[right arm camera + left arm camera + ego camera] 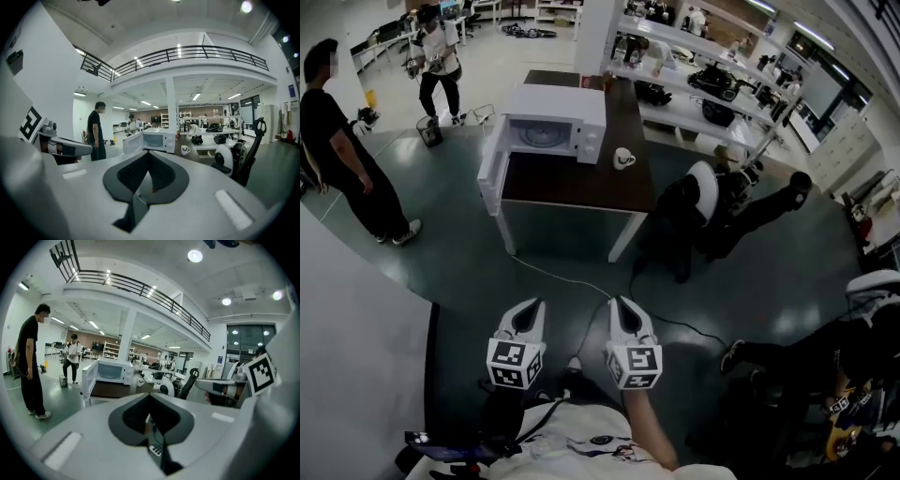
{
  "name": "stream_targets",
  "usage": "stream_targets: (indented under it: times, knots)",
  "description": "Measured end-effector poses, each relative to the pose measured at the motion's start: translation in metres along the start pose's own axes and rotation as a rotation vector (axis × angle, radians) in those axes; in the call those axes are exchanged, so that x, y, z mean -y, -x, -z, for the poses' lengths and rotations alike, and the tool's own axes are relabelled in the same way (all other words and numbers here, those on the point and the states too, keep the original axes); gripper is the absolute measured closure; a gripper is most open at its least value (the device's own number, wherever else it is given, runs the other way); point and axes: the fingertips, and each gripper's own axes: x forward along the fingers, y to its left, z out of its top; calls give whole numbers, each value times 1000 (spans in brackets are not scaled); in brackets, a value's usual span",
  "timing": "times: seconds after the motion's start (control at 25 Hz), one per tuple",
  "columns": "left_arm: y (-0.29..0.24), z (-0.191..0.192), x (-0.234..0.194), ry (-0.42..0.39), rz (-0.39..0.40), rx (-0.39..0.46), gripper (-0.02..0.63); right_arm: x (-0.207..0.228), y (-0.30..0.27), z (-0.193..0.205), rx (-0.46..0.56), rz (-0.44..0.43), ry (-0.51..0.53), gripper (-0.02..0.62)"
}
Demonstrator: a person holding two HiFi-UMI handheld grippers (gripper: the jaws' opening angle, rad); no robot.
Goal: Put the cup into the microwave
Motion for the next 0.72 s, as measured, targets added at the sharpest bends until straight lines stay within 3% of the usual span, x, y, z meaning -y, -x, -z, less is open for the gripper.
stream_targets:
  times: [0.2,0.72]
  knots:
    - [-22,-45,-4,-27,-70,89,607,15,-29,-29,46,-55,6,594]
    - [-77,-59,0,-33,-73,52,607,48,-69,-31,34,-116,-30,594]
